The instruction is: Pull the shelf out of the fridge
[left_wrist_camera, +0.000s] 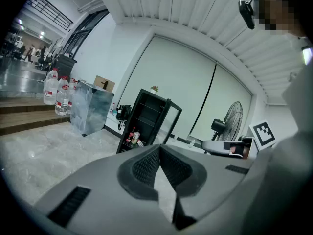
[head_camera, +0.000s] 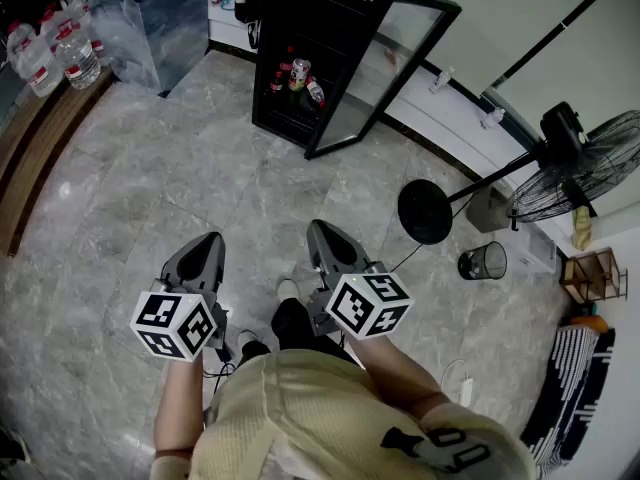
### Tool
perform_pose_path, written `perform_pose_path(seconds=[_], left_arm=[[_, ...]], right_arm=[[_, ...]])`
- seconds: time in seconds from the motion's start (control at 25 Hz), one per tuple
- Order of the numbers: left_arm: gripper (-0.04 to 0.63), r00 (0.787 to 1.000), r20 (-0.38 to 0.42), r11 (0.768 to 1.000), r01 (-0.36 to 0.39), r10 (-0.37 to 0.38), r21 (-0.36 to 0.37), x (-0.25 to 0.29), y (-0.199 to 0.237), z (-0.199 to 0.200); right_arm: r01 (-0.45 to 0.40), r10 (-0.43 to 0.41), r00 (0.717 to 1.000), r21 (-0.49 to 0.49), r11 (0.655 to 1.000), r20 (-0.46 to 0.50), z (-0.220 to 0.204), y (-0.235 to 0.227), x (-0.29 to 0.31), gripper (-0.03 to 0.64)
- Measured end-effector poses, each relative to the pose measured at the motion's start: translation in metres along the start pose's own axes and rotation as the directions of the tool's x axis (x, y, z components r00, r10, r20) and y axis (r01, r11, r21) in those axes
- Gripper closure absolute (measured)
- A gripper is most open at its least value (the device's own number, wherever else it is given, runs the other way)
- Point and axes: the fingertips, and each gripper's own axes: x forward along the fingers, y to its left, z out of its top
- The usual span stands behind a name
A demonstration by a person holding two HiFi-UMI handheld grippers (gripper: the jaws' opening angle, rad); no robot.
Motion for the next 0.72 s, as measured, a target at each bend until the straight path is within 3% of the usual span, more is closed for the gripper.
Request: perform_pose_path(seconds=[0.28, 0.72], left_arm=[[0.580, 0.999, 0.031, 0.995, 0.044, -0.041, -0.086, 0.041, -0.004, 0.001], [0.578, 0.998, 0.029, 0.975, 0.066, -0.062, -0.212, 0.120, -0.008, 0.006]], right_arm=[[-0.032, 0.034, 0.999, 0.087, 0.996, -0.024, 0.007, -0.027, 0.028, 0.601], [-0.066, 0.072, 0.996, 0.116, 0.991, -0.054, 0.033, -0.083, 0.078, 0.600]])
